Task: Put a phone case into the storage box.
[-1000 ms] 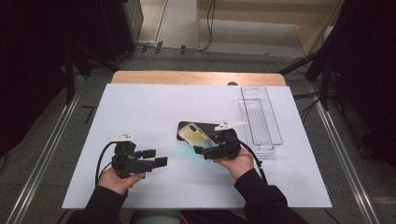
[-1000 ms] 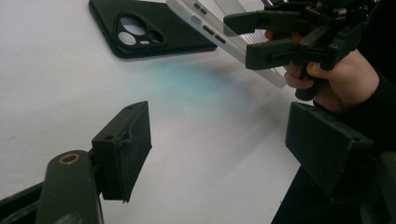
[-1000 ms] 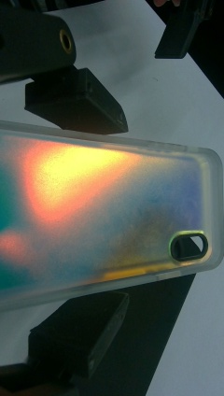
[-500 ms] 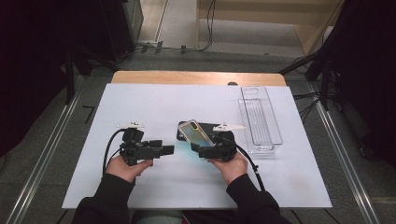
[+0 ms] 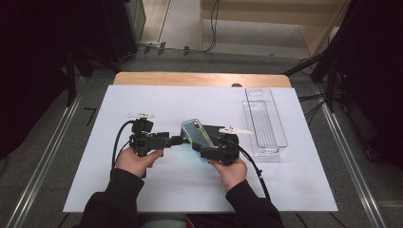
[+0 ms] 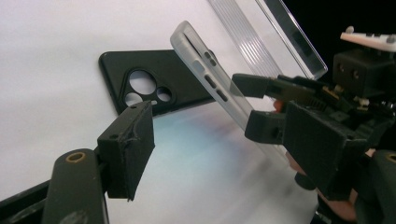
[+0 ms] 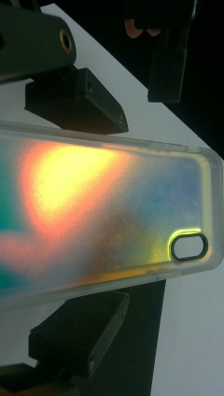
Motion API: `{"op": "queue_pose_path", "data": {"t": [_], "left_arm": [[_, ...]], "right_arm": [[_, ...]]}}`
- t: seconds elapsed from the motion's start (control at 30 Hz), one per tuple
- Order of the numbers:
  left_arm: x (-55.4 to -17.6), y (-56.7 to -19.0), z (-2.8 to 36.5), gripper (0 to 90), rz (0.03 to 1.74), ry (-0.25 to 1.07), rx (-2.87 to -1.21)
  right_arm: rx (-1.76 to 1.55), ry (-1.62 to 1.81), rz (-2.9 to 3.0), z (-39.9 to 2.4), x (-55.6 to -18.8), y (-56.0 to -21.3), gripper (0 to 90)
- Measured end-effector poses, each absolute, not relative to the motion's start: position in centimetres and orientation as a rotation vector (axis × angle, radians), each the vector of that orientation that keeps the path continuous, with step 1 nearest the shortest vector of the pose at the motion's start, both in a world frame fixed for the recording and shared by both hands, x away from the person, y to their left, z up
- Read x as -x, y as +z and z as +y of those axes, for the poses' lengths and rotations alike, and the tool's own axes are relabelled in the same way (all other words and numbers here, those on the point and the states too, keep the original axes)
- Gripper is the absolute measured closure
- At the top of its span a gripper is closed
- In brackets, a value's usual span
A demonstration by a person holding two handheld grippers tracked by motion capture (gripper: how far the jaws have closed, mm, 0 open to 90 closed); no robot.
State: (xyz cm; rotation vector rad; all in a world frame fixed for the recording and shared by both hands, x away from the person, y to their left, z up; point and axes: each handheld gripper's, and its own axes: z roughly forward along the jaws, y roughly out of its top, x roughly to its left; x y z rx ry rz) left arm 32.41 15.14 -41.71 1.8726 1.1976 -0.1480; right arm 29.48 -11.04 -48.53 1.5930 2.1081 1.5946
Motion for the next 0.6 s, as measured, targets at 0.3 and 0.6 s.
{"op": "queue_pose_path", "data": {"t": [0.3, 0.6], "left_arm": [[-33.9, -42.0, 13.7, 25.5, 1.227, -0.1, -1.89], [-34.8, -41.8, 12.7, 25.5, 1.24, -0.082, -1.863]], "right_arm": [[-1.63, 1.628, 2.043, -10.1, -29.1, -49.4, 15.3], [-1.591, 1.666, 1.996, -9.4, -28.3, -48.8, 15.3]]}}
